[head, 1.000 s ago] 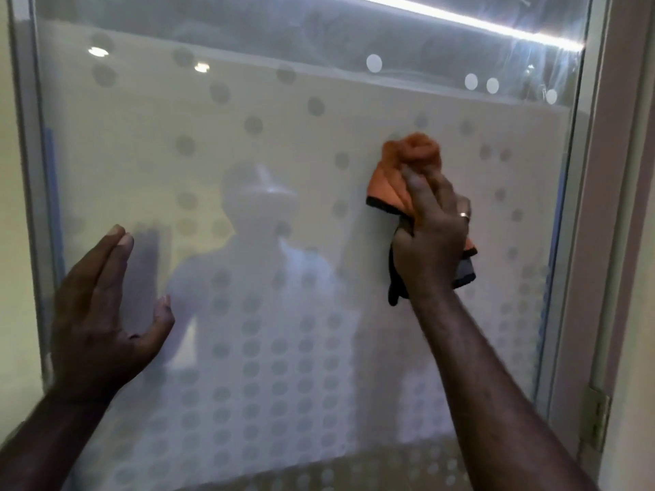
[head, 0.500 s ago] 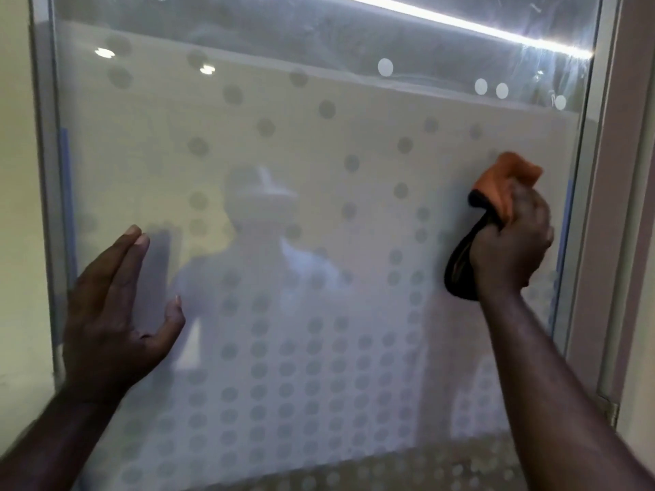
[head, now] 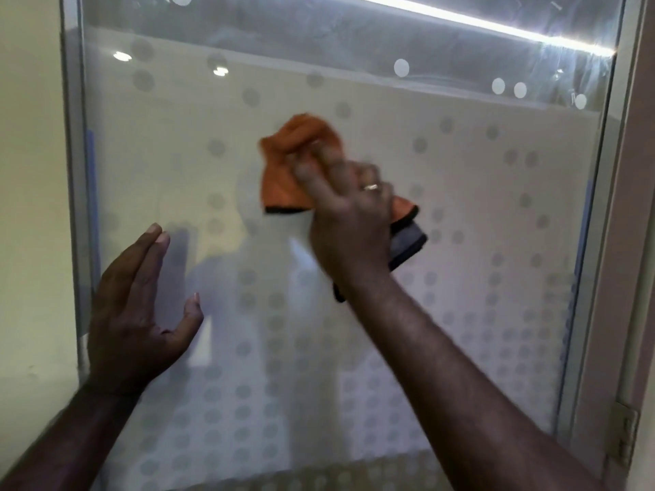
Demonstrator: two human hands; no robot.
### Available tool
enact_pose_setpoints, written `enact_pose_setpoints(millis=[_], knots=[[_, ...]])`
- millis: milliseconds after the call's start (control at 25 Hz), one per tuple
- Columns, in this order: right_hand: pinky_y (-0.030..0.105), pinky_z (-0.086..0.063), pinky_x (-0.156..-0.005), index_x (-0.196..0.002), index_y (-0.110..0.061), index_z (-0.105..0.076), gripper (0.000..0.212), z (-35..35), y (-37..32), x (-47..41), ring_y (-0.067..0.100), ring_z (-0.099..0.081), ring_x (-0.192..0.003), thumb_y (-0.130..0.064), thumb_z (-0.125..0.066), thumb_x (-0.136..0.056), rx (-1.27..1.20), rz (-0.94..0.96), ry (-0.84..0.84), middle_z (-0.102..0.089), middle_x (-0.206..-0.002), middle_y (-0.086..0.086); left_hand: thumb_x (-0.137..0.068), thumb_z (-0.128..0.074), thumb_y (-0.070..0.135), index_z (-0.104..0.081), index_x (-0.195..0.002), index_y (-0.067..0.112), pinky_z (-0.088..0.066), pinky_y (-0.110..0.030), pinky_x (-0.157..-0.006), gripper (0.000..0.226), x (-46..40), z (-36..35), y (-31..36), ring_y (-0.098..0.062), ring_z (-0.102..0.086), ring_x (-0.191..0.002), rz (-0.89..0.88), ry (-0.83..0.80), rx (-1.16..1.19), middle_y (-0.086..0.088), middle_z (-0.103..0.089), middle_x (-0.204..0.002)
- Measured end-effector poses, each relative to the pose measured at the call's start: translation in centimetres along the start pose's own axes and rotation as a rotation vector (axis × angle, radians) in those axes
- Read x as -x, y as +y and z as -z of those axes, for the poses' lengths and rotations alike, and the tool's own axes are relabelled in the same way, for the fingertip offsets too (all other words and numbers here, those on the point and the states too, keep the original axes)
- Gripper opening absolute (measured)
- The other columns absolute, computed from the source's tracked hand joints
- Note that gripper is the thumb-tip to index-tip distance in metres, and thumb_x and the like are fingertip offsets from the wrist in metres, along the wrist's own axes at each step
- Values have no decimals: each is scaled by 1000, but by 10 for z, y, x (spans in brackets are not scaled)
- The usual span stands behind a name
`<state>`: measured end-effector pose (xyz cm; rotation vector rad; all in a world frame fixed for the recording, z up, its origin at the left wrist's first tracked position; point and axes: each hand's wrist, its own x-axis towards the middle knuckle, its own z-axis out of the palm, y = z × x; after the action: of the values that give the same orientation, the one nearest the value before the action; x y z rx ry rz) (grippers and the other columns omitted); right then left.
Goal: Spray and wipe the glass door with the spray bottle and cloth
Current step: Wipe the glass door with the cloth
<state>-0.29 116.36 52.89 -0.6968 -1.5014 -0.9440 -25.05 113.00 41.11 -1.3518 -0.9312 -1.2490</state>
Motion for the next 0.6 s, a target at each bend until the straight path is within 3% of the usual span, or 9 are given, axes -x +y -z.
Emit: enact_pose_setpoints(millis=[80, 160, 320, 480, 600], knots=[[42, -39, -79, -129, -34, -59, 56, -3, -14, 13, 35, -55, -107, -7, -46, -81, 15, 118, -57, -54, -141, -3, -88, -64, 29, -41, -146, -7, -29, -31, -122, 72, 1, -1, -2, -14, -26, -151, 5, -13, 1, -19, -42, -152], [41, -40, -79, -130, -35, -58, 58, 2, 0, 4, 34, -55, -108, -7, -48, -80, 40, 82, -64, -53, -142, -4, -88, -64, 29, -40, -148, -5, -29, -32, -122, 73, 1, -1, -3, -15, -28, -150, -1, -10, 15, -16, -40, -154], [38, -40, -81, -131, -37, -56, 62, 17, 63, -25, 34, -53, -106, -7, -53, -77, 87, -180, -4, -49, -146, -5, -88, -63, 27, -41, -148, -3, -33, -36, -119, 70, 1, -1, -2, -21, -36, -146, -6, 12, 17, -13, -40, -154], [42, -44, -90, -136, -38, -48, 70, 34, 136, -17, 36, -48, -111, -7, -48, -74, 120, -484, 75, -44, -148, -9, -86, -65, 23, -45, -143, -8, -36, -40, -116, 68, 0, 2, 1, -33, -46, -139, -5, -4, -10, -20, -44, -150], [48, -41, -97, -138, -41, -42, 67, 42, 172, 7, 36, -45, -117, -7, -44, -80, 113, -739, 134, -42, -147, -10, -85, -65, 21, -47, -140, -11, -34, -35, -117, 66, -3, 4, 5, -35, -47, -136, -1, -7, -12, -22, -47, -147]])
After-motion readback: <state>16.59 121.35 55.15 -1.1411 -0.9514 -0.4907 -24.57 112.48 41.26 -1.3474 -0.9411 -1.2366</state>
